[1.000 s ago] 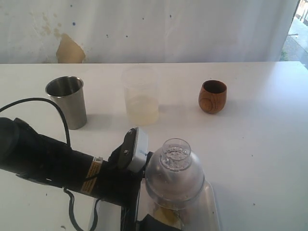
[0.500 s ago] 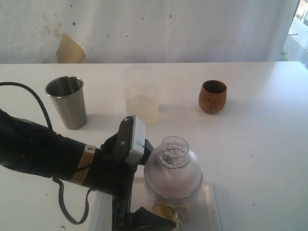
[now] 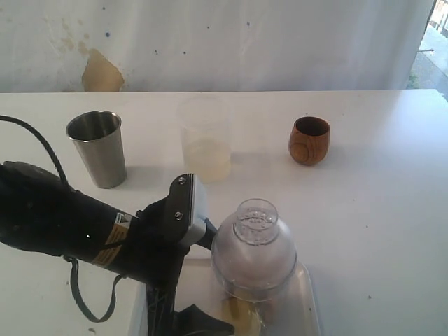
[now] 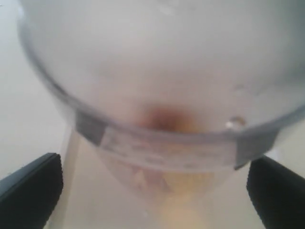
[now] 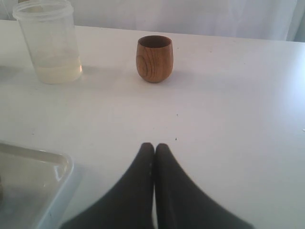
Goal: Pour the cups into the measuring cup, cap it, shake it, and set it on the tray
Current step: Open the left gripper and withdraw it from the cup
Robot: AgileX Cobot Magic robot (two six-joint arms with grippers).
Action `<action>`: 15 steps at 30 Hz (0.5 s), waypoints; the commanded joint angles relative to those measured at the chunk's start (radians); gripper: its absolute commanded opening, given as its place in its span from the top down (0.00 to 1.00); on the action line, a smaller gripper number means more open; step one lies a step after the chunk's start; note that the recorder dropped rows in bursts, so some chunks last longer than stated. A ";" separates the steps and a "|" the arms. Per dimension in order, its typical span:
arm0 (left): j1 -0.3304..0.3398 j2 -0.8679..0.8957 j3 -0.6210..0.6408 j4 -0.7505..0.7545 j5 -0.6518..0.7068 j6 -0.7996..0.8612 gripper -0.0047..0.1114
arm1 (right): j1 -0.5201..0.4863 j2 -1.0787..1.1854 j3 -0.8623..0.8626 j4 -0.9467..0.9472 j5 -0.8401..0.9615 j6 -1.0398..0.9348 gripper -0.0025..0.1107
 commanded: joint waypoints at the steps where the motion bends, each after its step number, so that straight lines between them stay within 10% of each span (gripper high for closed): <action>1: -0.003 -0.042 0.007 0.136 0.050 -0.103 0.05 | -0.005 -0.005 0.005 -0.003 0.000 -0.002 0.98; 15: -0.003 -0.217 0.007 0.145 0.361 -0.343 0.05 | -0.005 -0.005 0.005 -0.003 0.000 -0.002 0.98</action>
